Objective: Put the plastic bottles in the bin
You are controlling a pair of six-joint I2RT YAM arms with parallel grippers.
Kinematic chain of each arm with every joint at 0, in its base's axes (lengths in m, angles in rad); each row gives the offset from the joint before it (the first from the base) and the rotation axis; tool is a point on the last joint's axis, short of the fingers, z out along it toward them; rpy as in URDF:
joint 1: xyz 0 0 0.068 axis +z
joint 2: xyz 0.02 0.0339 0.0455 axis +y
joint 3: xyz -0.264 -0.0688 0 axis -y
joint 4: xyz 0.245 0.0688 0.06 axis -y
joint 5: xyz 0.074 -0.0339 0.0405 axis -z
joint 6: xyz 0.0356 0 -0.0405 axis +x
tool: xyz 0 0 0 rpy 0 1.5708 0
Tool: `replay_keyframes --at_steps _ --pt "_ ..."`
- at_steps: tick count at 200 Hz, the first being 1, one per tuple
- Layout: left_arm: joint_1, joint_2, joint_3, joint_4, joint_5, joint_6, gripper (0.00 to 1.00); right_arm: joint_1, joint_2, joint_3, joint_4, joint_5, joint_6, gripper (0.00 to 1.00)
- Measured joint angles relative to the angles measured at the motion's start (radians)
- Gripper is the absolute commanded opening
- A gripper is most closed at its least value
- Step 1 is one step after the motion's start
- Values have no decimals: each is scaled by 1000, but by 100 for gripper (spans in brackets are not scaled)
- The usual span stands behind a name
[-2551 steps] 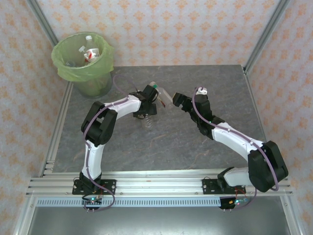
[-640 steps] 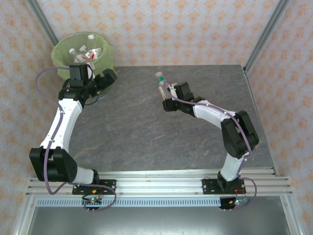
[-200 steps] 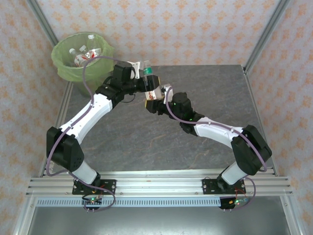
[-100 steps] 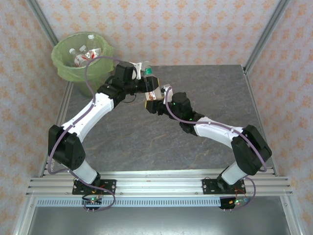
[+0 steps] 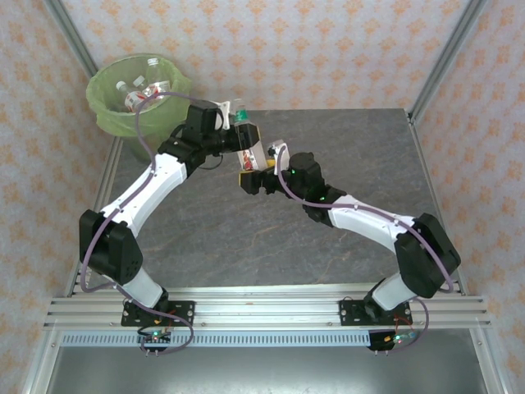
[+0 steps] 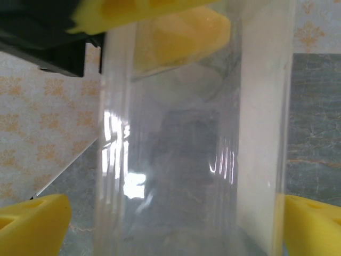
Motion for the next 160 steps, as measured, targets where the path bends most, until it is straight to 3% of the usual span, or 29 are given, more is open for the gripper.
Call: replay_keyframes --at_steps 76,130,160 --pt "77 -26 8 -51 -63 9 51 0 -88 -11 -73 81 -133 99" --pt "140 -34 197 -168 -282 117 51 -5 -151 -57 -77 347 -166 99" --pt "186 -36 303 -182 -430 197 52 -62 -157 -69 -105 509 -106 99"
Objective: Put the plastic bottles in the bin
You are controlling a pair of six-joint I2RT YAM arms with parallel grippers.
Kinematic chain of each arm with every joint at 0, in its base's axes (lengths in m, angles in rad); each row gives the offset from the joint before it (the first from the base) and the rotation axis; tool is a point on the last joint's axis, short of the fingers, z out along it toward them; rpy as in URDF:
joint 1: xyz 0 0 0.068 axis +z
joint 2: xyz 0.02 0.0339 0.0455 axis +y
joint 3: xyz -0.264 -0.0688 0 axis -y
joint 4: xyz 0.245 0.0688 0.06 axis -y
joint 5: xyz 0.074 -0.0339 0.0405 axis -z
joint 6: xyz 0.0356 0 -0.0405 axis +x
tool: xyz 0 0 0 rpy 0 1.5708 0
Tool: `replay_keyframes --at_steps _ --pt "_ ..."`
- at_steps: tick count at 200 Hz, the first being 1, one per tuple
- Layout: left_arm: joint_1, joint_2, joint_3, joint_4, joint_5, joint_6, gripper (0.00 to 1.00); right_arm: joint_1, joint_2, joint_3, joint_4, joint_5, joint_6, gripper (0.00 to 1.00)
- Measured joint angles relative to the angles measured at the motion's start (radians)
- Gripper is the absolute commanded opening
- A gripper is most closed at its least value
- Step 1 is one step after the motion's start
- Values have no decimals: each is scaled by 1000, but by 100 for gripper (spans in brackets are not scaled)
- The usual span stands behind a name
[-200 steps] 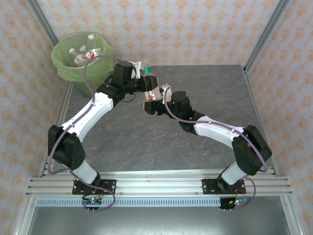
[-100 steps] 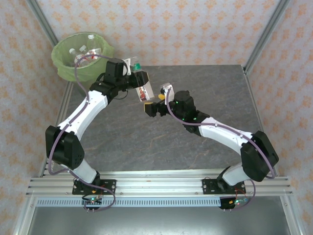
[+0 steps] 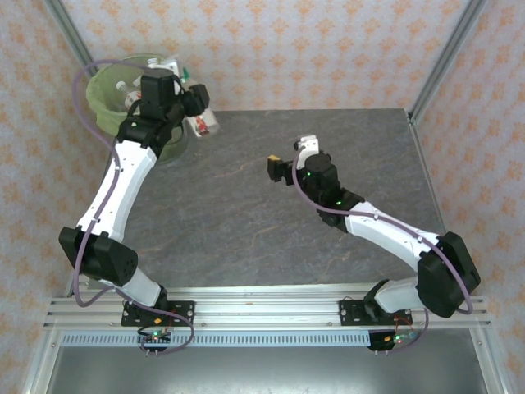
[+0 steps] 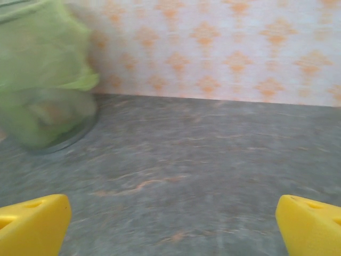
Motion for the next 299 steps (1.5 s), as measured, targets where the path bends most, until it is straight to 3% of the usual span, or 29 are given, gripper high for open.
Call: replay_keyframes --at_steps 68,128,153,165,192,210,237,267,284,299 --pt "155 121 282 -12 -241 126 52 -100 -31 -55 -65 127 108 99" --pt "298 487 758 -160 -234 129 52 -103 -31 -57 -69 136 132 99" --pt "341 586 860 -201 -210 93 54 -103 -31 -57 -69 136 139 99" --pt "360 612 870 -211 -198 71 59 -103 -31 -57 -69 136 140 99" --pt "391 673 895 -238 -160 15 88 -103 -31 -58 -76 136 139 99" --pt "403 721 960 -261 -105 -14 100 -105 -32 -60 -80 140 130 99" --pt "402 718 995 -286 -4 -21 100 -126 -60 -79 -87 151 99 99" --pt "397 613 962 -312 88 -32 100 -220 -120 -119 -90 156 71 99" --pt "390 456 815 -310 124 -41 100 -283 -143 -146 -90 162 51 99" --pt "367 237 552 -248 128 -41 100 -340 -146 -170 -86 176 27 99"
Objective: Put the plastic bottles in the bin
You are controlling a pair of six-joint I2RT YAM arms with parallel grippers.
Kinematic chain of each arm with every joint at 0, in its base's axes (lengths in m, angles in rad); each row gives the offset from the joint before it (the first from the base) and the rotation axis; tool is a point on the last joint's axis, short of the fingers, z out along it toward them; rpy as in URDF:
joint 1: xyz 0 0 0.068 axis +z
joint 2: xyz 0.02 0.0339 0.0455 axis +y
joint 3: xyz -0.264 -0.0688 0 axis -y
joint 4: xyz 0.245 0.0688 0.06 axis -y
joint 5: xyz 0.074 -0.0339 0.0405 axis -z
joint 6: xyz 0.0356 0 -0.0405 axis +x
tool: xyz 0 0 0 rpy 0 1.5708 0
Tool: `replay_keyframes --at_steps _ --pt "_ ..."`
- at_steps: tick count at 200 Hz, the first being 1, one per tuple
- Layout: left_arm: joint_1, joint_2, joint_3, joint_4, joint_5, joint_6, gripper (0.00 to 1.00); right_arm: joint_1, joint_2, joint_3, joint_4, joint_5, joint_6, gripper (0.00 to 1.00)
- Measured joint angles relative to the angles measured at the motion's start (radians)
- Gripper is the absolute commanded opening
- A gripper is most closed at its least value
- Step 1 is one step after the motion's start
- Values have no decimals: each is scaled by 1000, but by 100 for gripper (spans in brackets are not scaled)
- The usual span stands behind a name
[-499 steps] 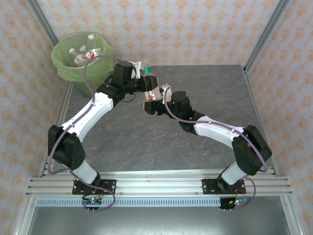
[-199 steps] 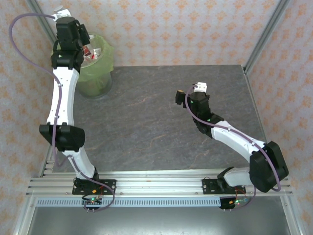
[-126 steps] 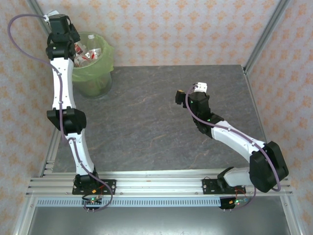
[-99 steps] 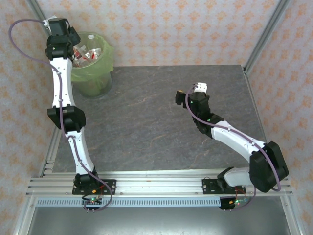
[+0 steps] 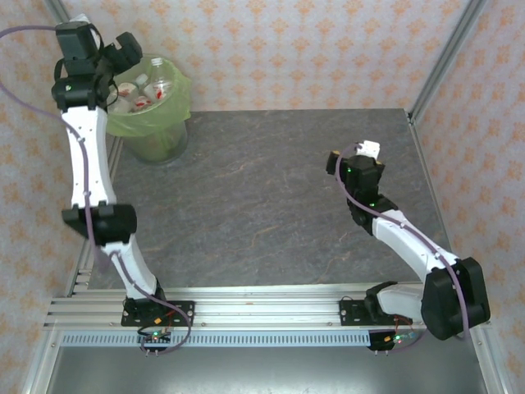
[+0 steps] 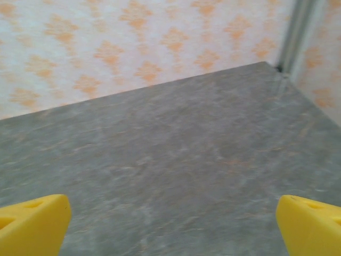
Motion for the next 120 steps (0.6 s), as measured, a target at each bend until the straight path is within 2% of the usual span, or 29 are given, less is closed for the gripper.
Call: replay_keyframes --at_steps 33,58,77,98,120 --pt "-122 -508 -691 280 -67 13 100 -130 4 -77 26 19 -35 99" --pt "-147 -754 -1108 441 -169 10 100 -229 47 -122 66 5 -42 99" --pt "-146 -831 -1340 498 -292 11 100 -281 99 -157 132 -61 -48 99" --pt "-146 -834 -1564 563 -403 32 100 -306 166 -192 211 -151 -56 99" --pt "-146 -816 -1773 685 -458 45 100 -310 243 -193 273 -233 -68 99"
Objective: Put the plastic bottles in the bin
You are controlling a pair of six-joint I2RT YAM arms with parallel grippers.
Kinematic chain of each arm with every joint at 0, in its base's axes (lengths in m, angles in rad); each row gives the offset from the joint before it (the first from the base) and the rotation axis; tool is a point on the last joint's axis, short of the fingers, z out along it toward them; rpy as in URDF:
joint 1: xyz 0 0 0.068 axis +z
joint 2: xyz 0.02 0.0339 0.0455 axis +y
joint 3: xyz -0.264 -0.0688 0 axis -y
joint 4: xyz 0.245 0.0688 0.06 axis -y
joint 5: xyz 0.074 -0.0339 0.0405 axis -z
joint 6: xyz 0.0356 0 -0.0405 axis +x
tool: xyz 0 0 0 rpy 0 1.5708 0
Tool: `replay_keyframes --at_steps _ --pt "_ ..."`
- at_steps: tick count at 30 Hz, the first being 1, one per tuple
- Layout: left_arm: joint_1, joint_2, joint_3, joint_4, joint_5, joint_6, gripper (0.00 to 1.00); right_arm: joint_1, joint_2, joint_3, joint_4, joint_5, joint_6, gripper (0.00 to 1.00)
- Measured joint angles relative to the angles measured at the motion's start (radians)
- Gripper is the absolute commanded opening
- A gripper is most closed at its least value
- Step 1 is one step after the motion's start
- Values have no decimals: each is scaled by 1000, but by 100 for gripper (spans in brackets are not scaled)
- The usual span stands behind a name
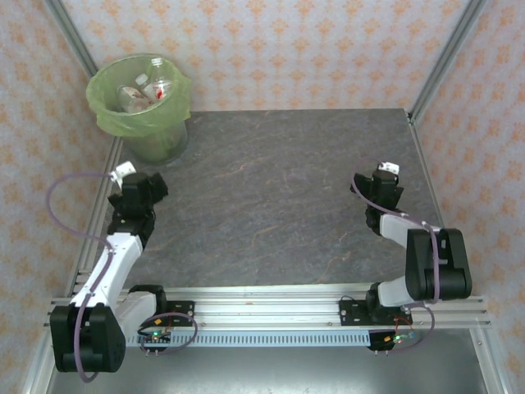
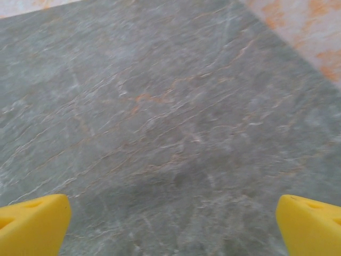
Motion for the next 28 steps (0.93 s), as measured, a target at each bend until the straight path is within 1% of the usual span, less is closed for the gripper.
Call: replay_keyframes --at_steps 3,5,7,9,11,13,17,18,23,28 --pt "0 80 -99 119 2 28 100 0 60 0 48 -74 -21 99" --pt "0 146 -136 244 22 62 100 0 65 -17 87 -117 -33 99" --pt "0 204 -164 362 49 90 100 0 63 -56 161 -140 -43 99" --pt "0 266 -169 446 87 115 100 0 75 -110 254 -146 -44 99" --pt "-2 315 -169 522 123 123 100 0 79 -130 254 -133 -41 99" --pt "-18 367 -163 589 136 143 100 0 84 -132 282 -121 -40 99" --pt "-121 483 -139 691 124 212 100 0 84 -130 305 -104 -40 99" --pt "-135 494 -140 704 120 219 100 0 84 -130 307 -104 -40 99" --pt "-139 504 -140 748 75 227 100 0 84 -130 309 -104 -40 99" --pt "-139 504 -140 765 59 227 100 0 84 -130 310 -104 -40 99"
